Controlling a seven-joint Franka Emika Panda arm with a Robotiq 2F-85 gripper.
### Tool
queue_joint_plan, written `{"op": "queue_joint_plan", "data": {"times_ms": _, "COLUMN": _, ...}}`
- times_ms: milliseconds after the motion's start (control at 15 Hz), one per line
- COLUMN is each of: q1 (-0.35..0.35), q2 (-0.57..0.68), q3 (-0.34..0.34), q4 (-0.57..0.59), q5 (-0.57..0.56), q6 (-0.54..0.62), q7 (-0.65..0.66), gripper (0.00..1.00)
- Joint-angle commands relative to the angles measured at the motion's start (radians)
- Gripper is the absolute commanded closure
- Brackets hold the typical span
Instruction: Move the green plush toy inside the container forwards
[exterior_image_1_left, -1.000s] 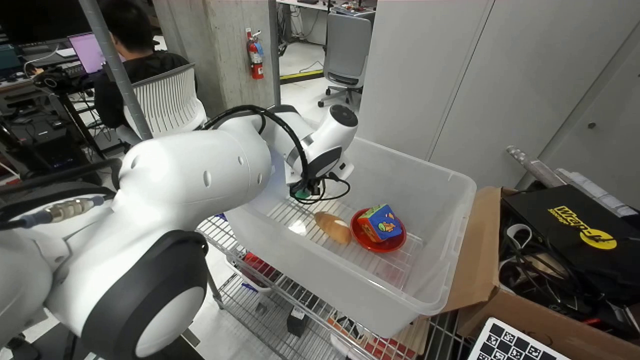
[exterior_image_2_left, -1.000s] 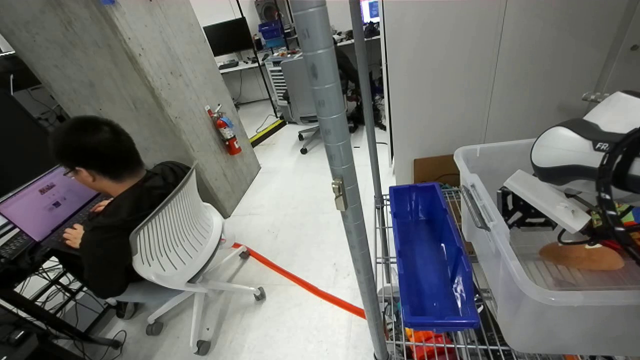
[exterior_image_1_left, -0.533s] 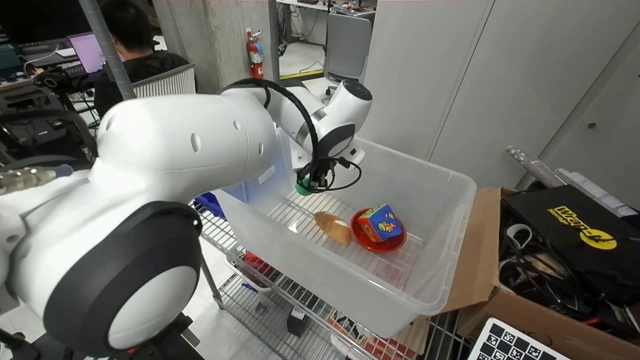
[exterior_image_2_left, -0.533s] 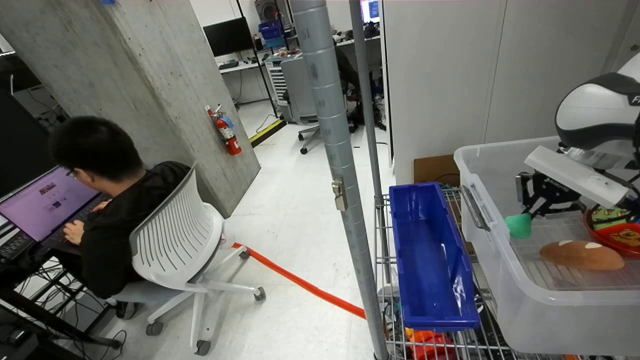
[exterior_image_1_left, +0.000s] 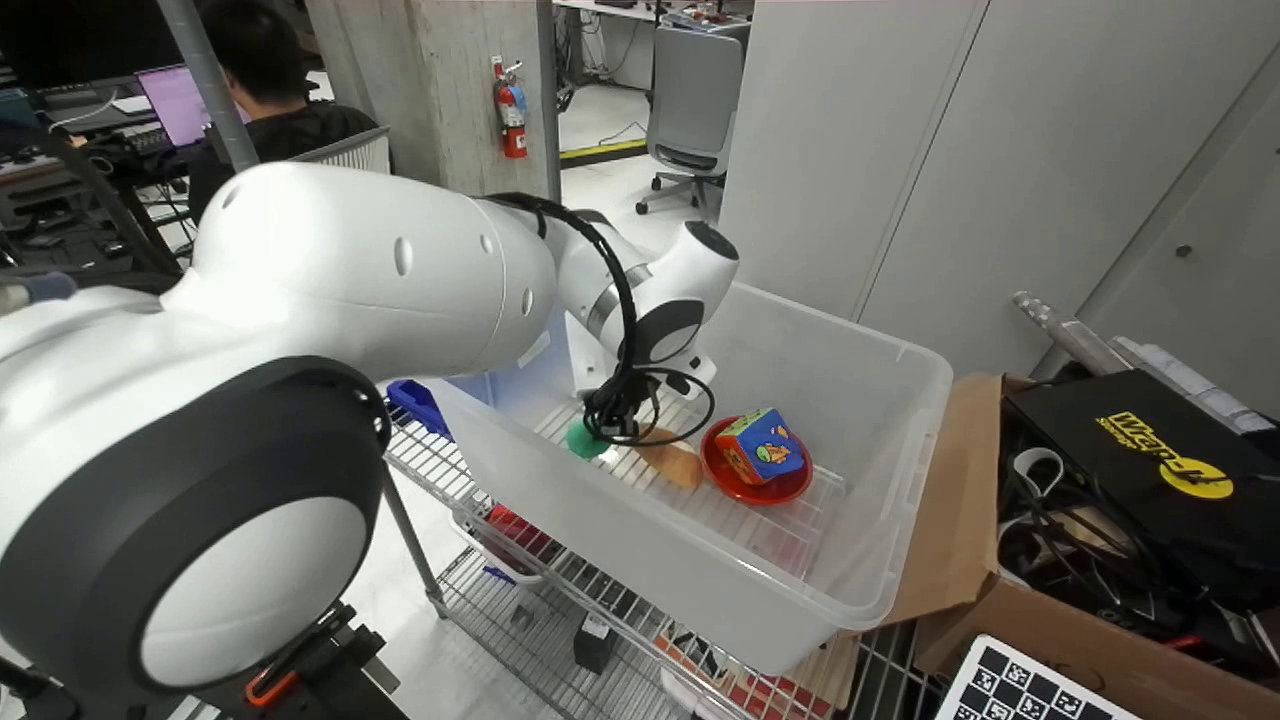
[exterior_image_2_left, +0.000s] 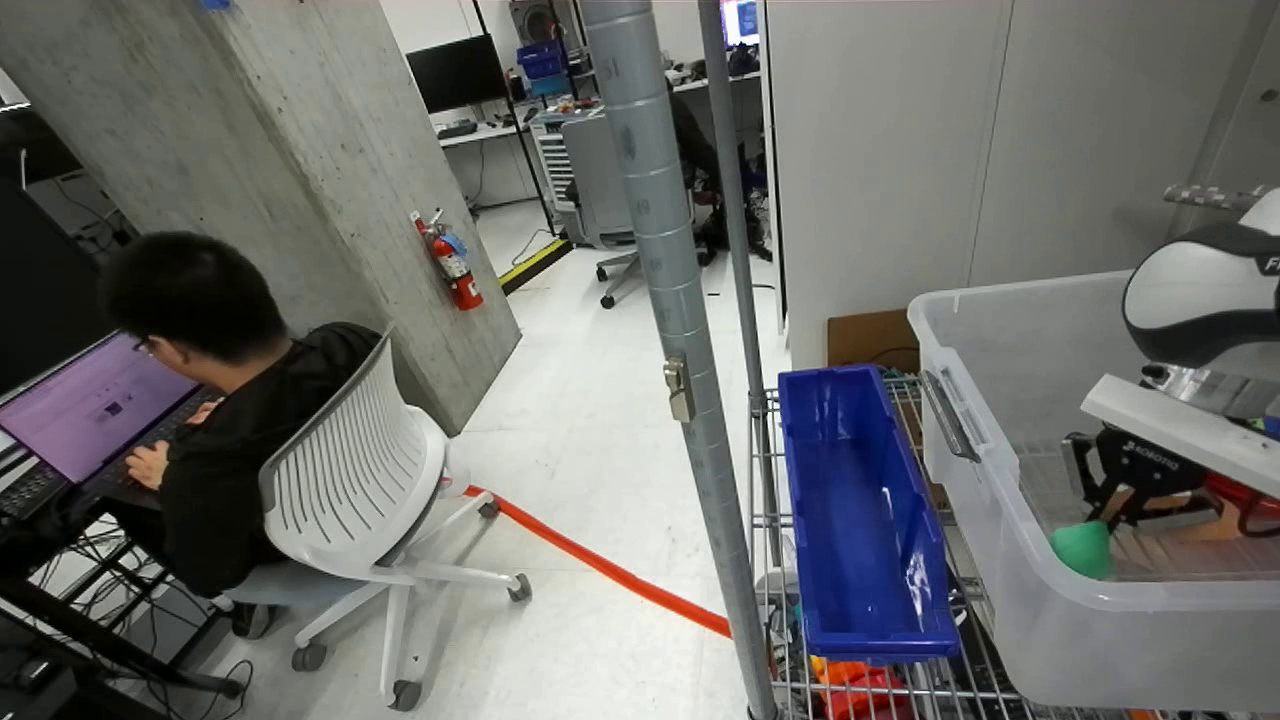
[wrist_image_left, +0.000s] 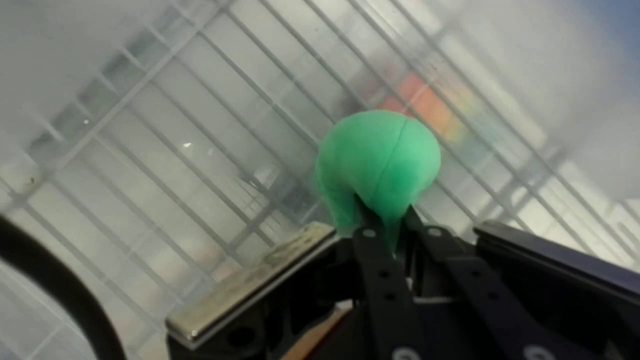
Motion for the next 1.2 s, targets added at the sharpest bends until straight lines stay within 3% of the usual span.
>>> {"op": "queue_joint_plan", "data": {"times_ms": 0, "q1": 0.026, "q2": -0.08, "q3": -0.021, "q4": -0.17, "q5": -0.038, "q6": 0.011, "q7": -0.024, "gripper": 0.97}}
{"op": "queue_joint_plan", "data": {"times_ms": 333, "q1": 0.039, "q2": -0.116, "q3": -0.039, "q4": -0.245, "q5": -0.12, "q6": 0.022, "q7": -0.029, "gripper": 0.97}}
{"op": "queue_joint_plan", "data": {"times_ms": 467, "q1": 0.043, "q2": -0.124, "q3": -0.042, "q4": -0.257, "q5": -0.143, "q6": 0.025, "q7": -0.028, "gripper": 0.63}}
{"op": "queue_joint_plan", "data": {"times_ms": 1000, "q1": 0.069, "q2": -0.155, "q3": -0.047, "q4": -0.284, "q5": -0.194, "q6": -0.002, "q7": -0.033, "gripper": 0.05}}
{"op": "queue_joint_plan", "data": {"times_ms": 1133, "q1": 0.096, "q2": -0.186, "q3": -0.061, "q4": -0.302, "q5": -0.232, "q6": -0.039, "q7": -0.023, "gripper": 0.0}}
